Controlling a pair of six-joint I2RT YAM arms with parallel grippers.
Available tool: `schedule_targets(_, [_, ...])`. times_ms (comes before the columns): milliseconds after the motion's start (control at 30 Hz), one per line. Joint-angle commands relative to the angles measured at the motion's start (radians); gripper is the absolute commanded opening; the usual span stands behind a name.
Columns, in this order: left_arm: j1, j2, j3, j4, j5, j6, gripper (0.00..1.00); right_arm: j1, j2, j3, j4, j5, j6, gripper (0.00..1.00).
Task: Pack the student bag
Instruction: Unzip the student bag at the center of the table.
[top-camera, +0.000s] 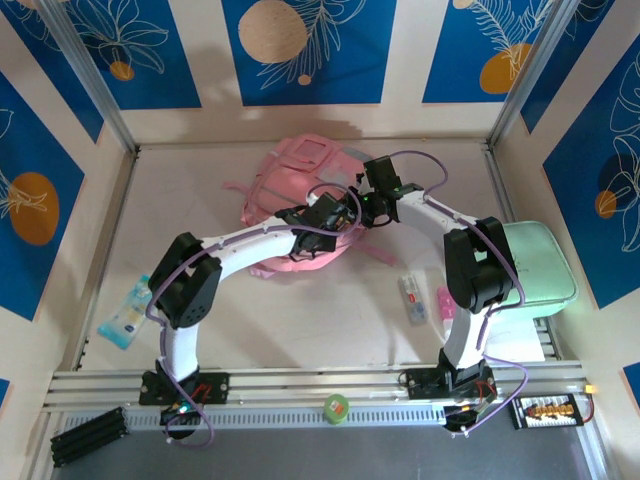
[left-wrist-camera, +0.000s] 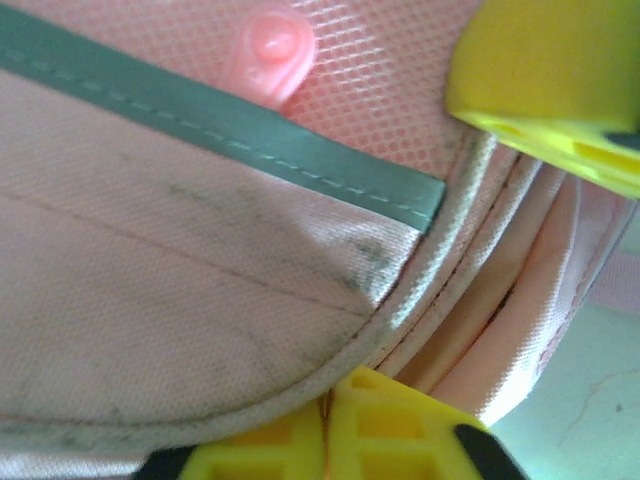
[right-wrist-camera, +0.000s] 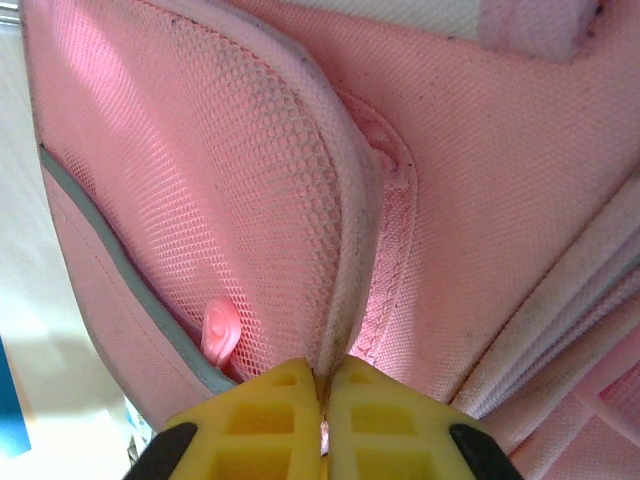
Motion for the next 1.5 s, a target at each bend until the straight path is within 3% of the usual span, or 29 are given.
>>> schedule_targets(0, [0.007, -0.019, 0.019, -0.028, -0.019, 0.014, 0.00, -0.010, -0.021, -0.010, -0.002, 0.027, 0.004, 0.03])
schedule_targets(300, [0.104, -0.169, -0.130, -0.040, 0.037, 0.074, 0.00, -0.044, -0.048, -0.034, 0.018, 0.065, -0.002, 0.00])
schedule_targets(467, [0.205, -0.255, -0.248, 0.003, 0.133, 0.115, 0.00, -0.064, -0.057, -0.044, 0.020, 0.079, -0.011, 0.00])
schedule_targets(633, [0.222, -0.300, -0.285, 0.047, 0.261, 0.158, 0.00, -0.085, -0.064, -0.053, 0.059, 0.035, -0.061, 0.00])
schedule_targets(767, [0.188, -0.312, -0.327, 0.140, 0.372, 0.108, 0.00, -0.107, -0.088, -0.073, 0.088, 0.009, -0.092, 0.02])
schedule_targets(1033, [0.065, -0.263, -0.293, 0.234, 0.441, 0.032, 0.00, -0.152, -0.271, -0.193, 0.050, 0.096, -0.064, 0.46])
schedule_targets(1133, [0.030, -0.221, -0.231, 0.240, 0.478, 0.050, 0.00, -0.163, -0.344, -0.259, -0.005, 0.126, 0.014, 0.50])
schedule_targets(1267, [-0.024, -0.144, -0.107, 0.171, 0.442, 0.136, 0.00, -0.171, -0.433, -0.349, -0.021, 0.122, 0.090, 0.50])
schedule_targets(1467, [-0.043, -0.063, -0.006, 0.115, 0.451, 0.153, 0.00, -0.166, -0.536, -0.462, 0.005, 0.111, 0.246, 0.50])
